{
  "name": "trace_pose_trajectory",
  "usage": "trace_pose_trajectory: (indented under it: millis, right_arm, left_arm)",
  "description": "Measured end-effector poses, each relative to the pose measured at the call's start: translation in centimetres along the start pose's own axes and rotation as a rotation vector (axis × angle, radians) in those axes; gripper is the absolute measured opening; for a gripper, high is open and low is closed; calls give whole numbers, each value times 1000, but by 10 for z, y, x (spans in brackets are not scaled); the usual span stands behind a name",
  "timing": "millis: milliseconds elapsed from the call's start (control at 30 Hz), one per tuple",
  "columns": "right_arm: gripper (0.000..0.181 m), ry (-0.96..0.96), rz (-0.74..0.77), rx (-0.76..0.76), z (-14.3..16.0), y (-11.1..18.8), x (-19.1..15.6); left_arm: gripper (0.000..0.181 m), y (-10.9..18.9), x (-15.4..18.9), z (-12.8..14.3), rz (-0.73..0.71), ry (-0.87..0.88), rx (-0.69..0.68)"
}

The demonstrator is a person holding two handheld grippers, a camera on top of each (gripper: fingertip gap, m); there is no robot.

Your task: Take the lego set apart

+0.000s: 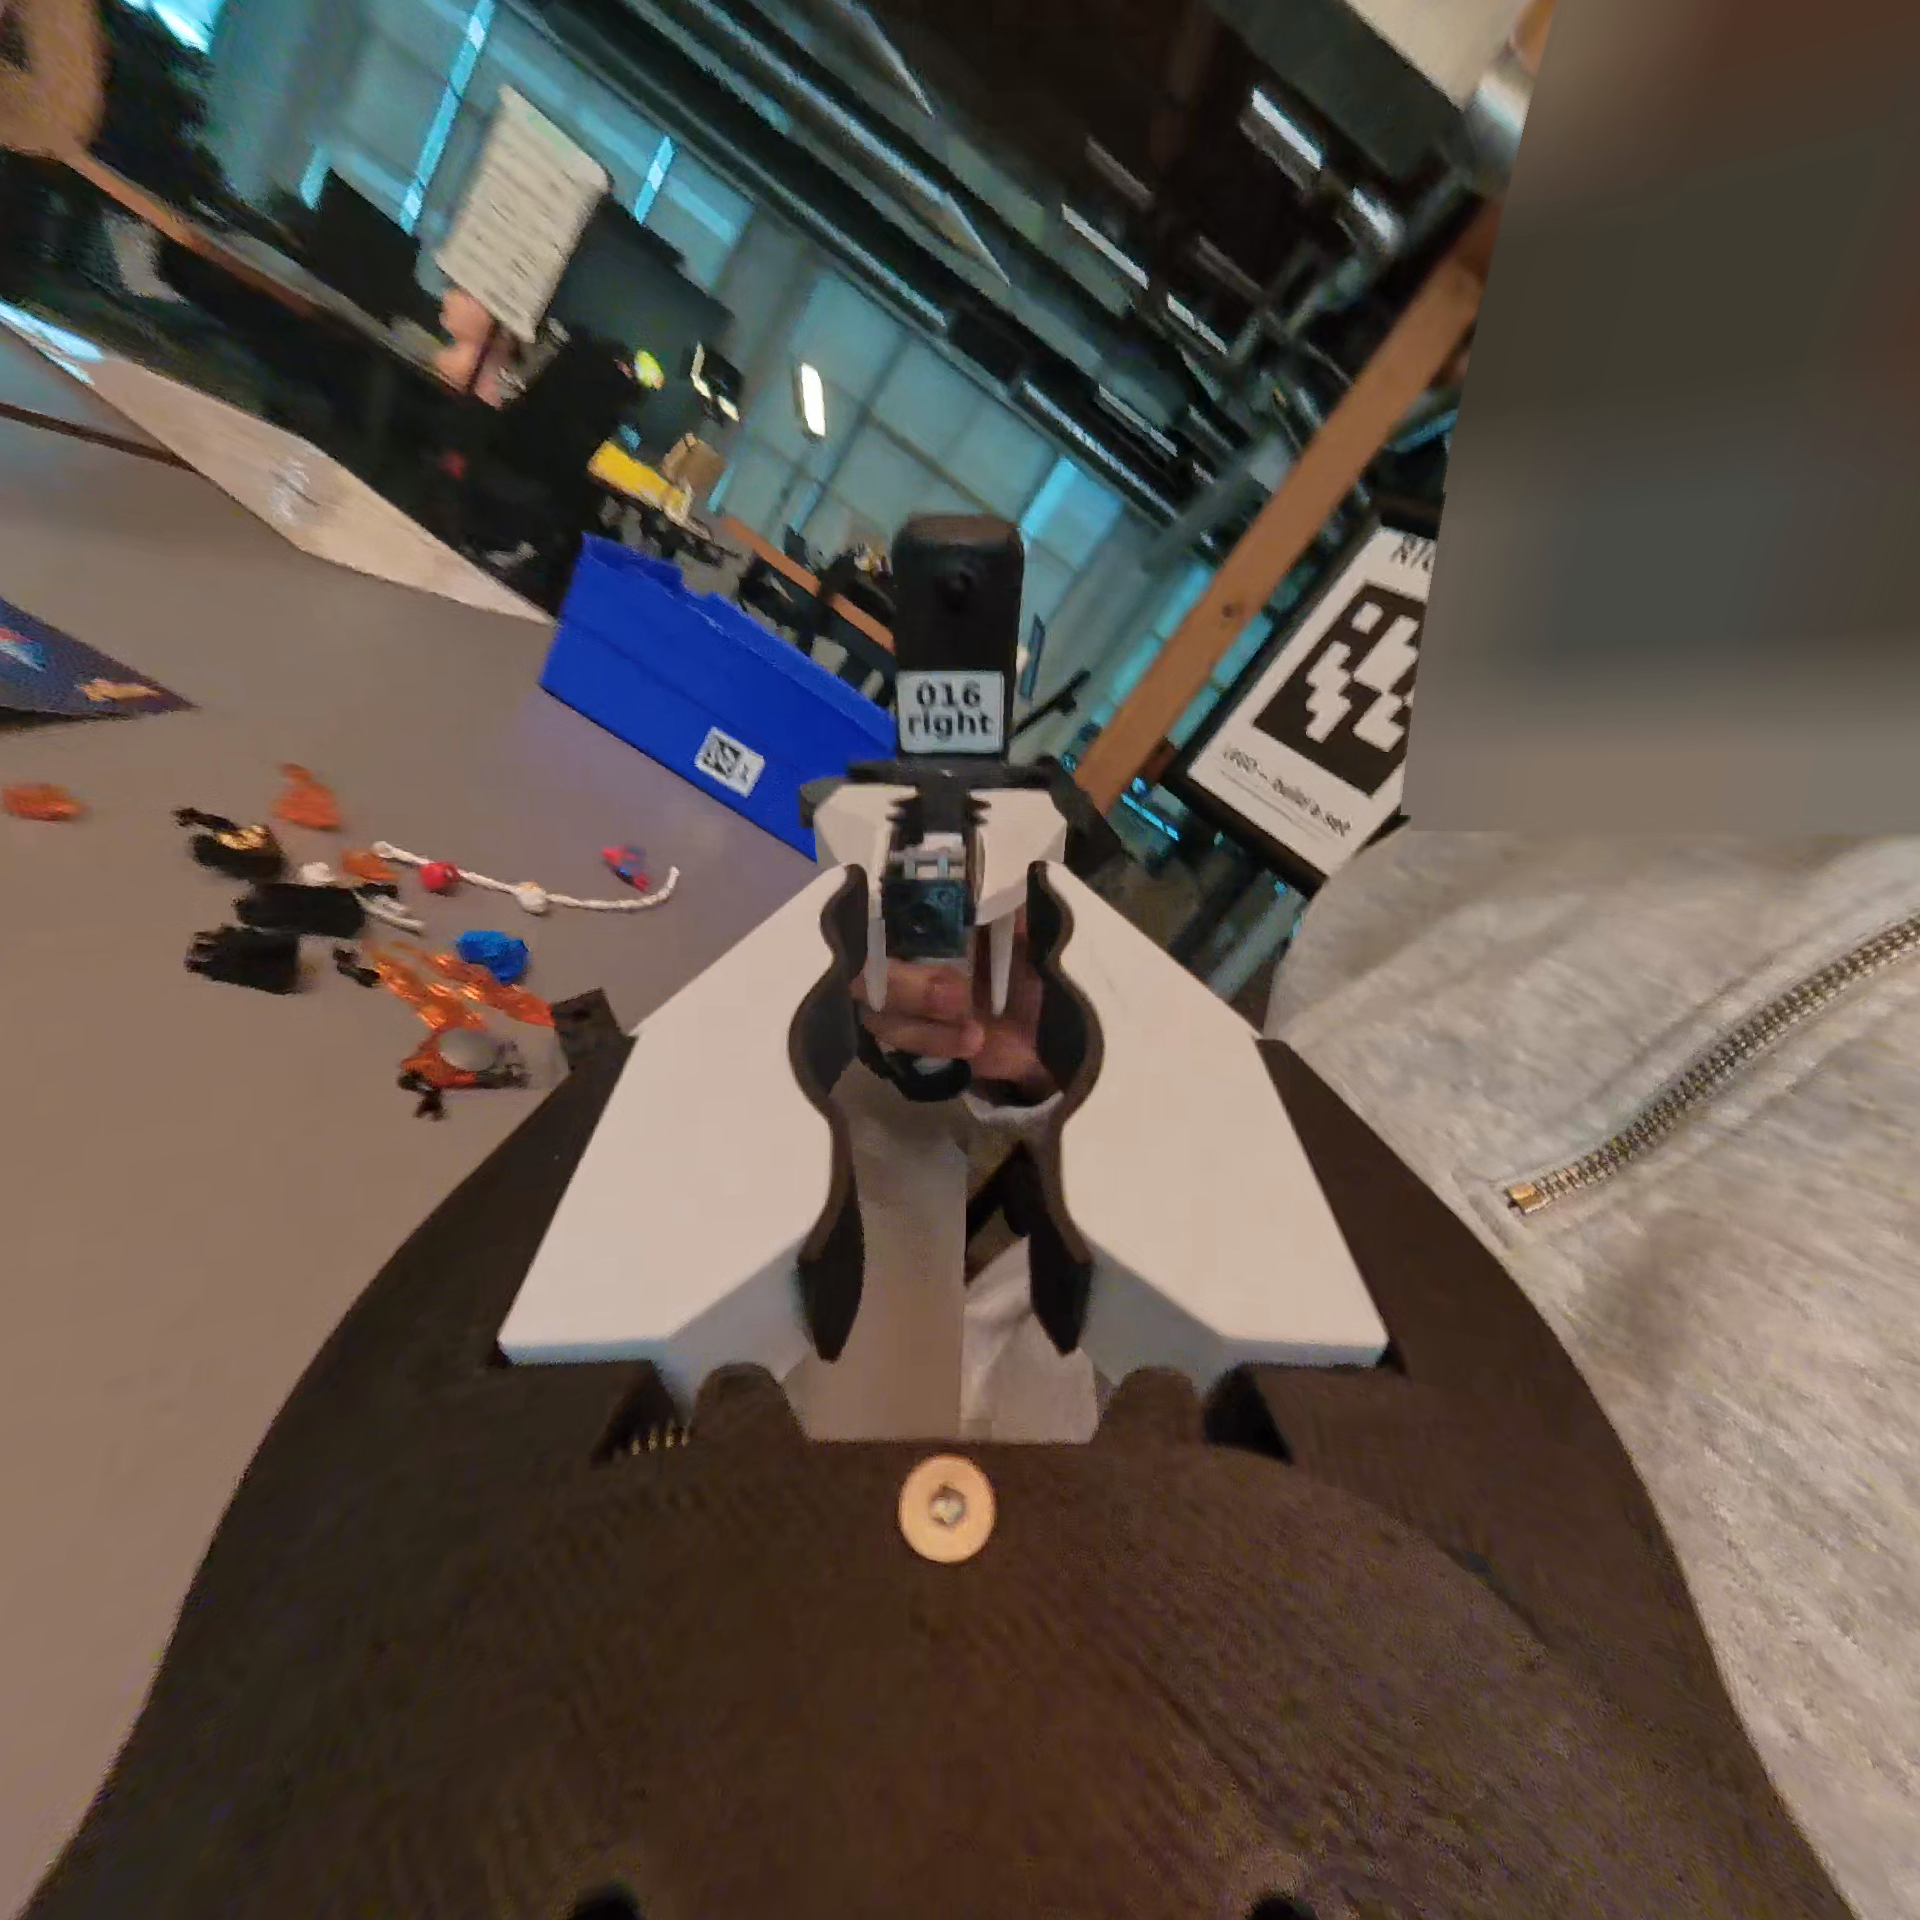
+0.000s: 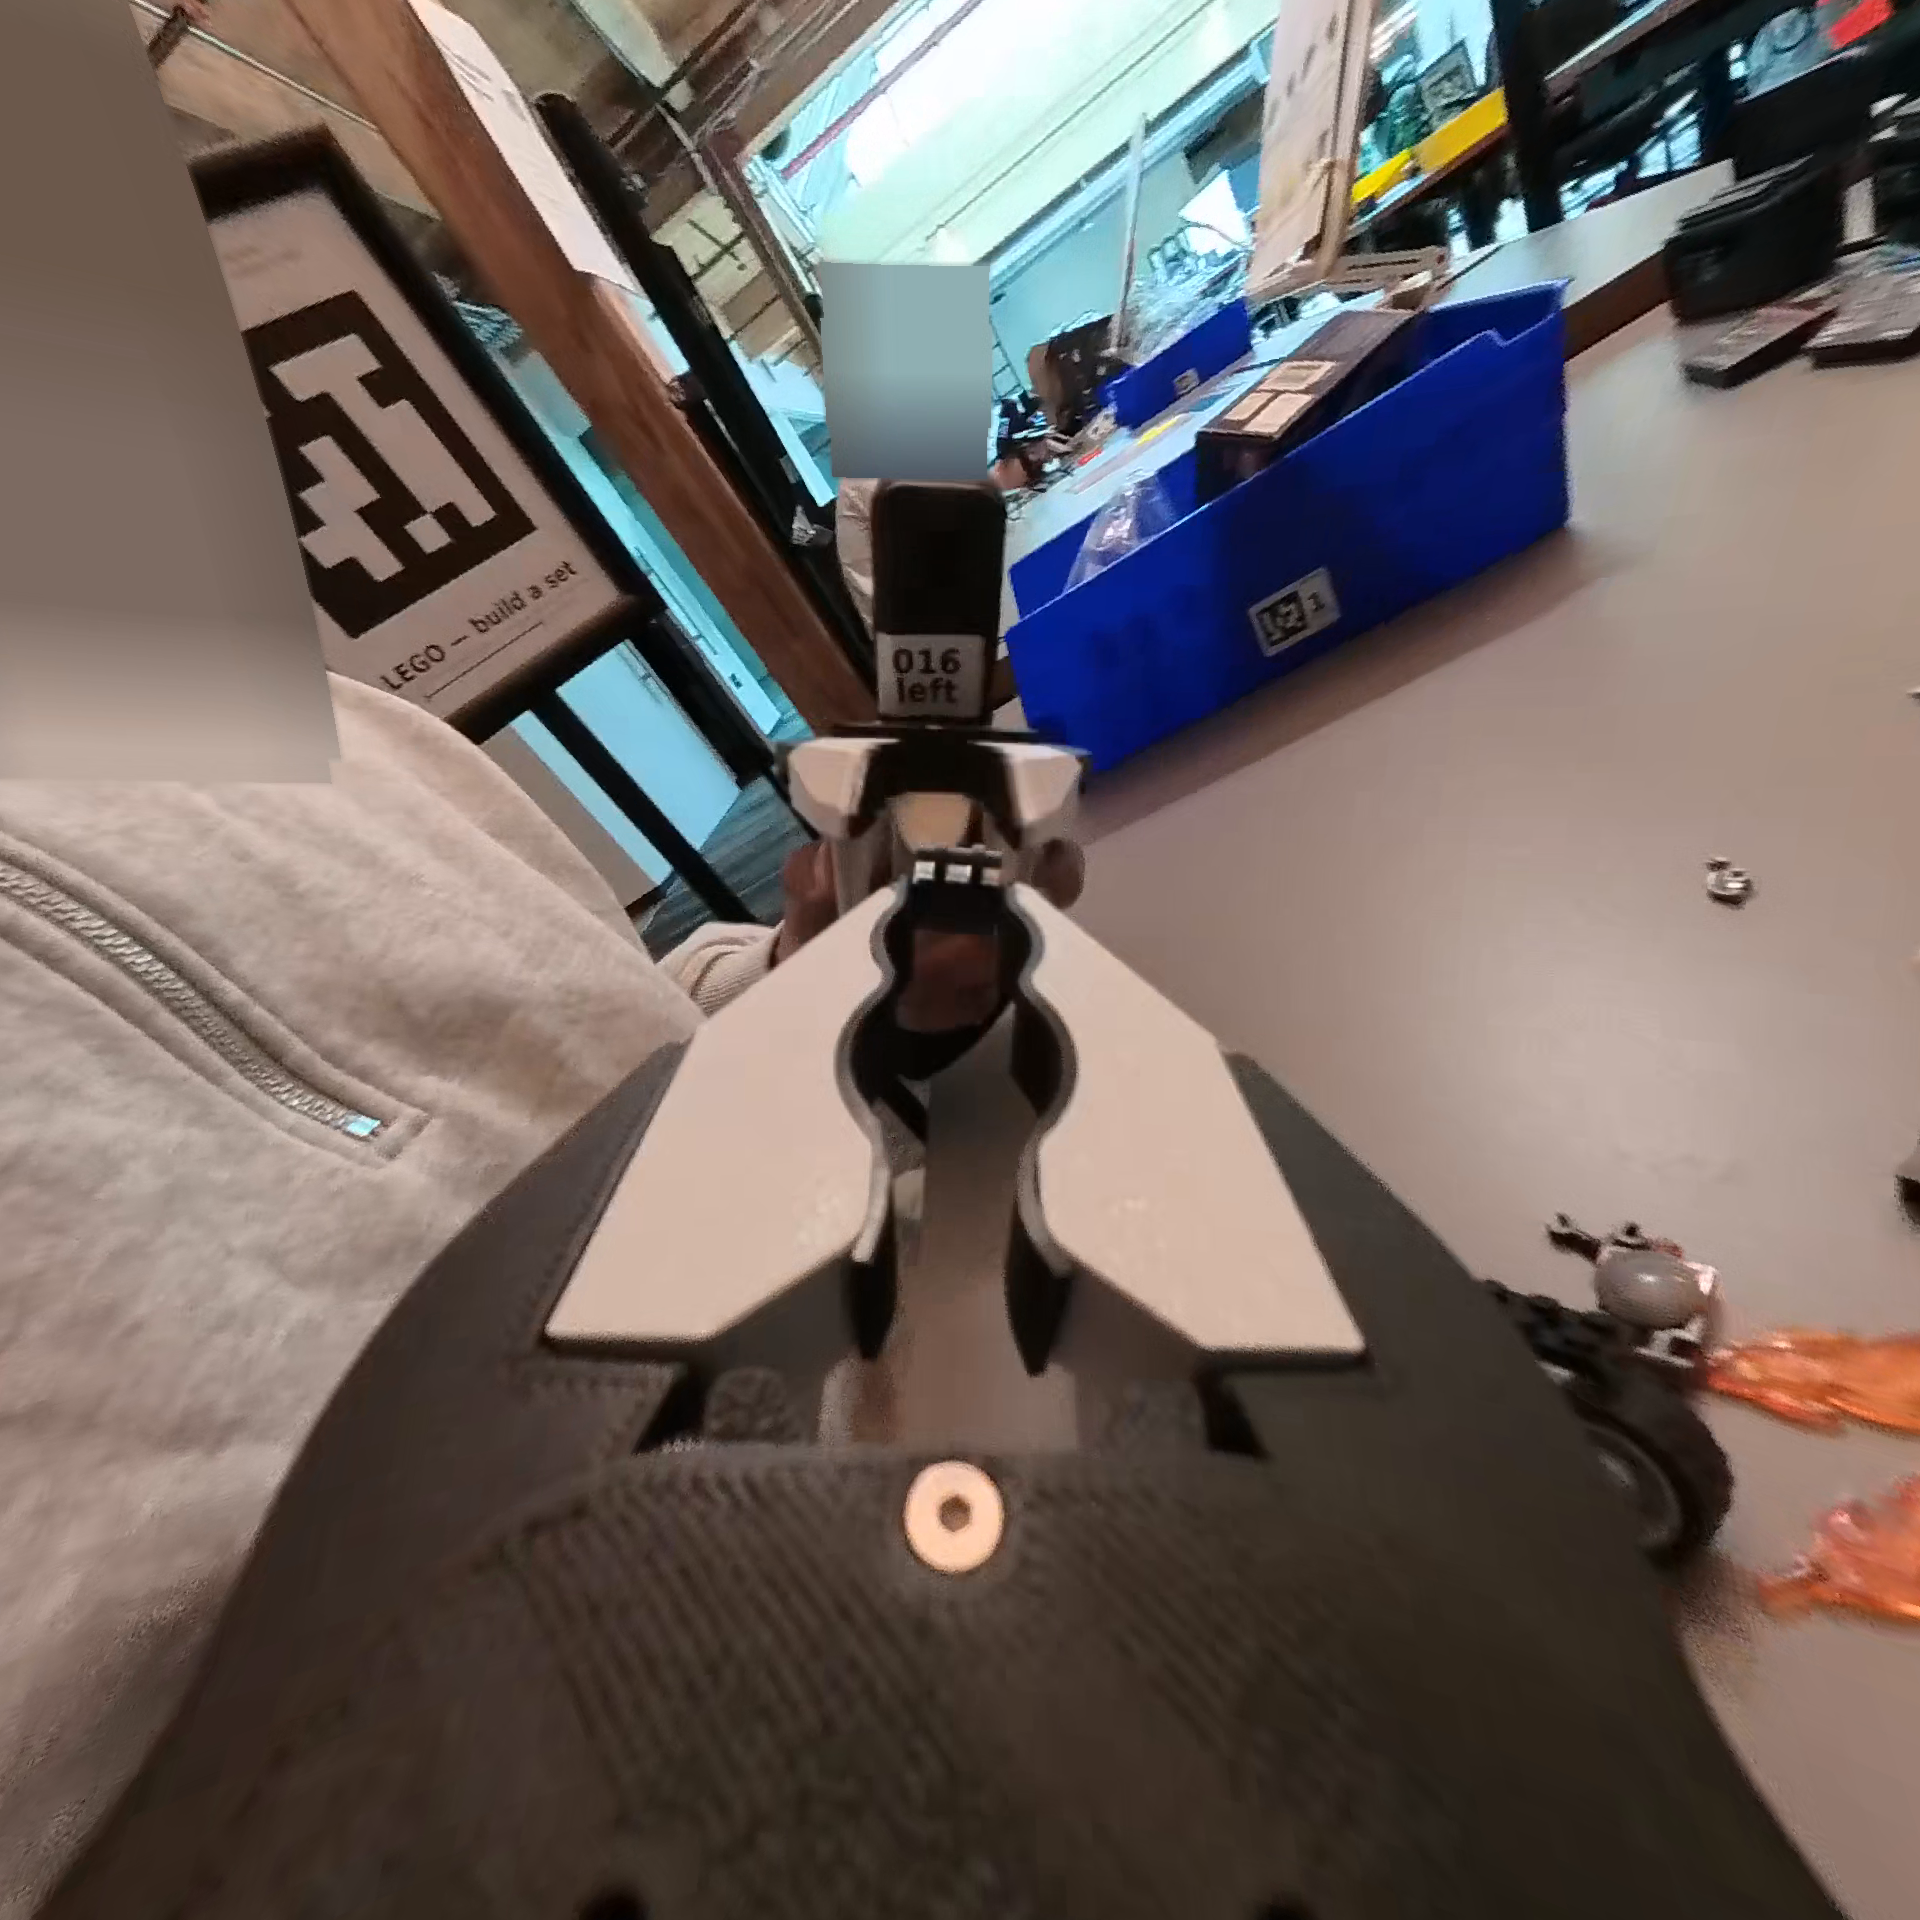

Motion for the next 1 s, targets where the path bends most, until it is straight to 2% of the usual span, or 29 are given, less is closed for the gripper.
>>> trace_pose_trajectory:
  millis: [233, 400, 600, 800, 1000]
  right_arm:
    - [13, 64, -42, -73, 4, 0, -9]
    - [13, 81, -57, -95, 3, 0, -10]
    - [13, 63, -70, -71, 2, -1, -10]
    - [13, 39, -44, -39, -1, 0, -7]
    - [14, 16, -28, -68, 7, 3, -4]
  left_arm:
    - [16, -5, -1, 13, -29, 23, -149]
    - [16, -5, 0, 15, -43, 7, -184]
    - [15, -4, 1, 15, -31, 19, -178]
    - [14, -5, 0, 11, -35, 44, -40]
    - [14, -5, -5, 16, -63, 61, 0]
Point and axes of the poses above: each gripper's, where its closed fingertips meet, y back along the fingers, z out of its underside, x = y × z across the jaws, the point moved 3 cm from there along y, back along the fingers, and after that the axes turned 14 degrees about y, right-handed, at the moved point
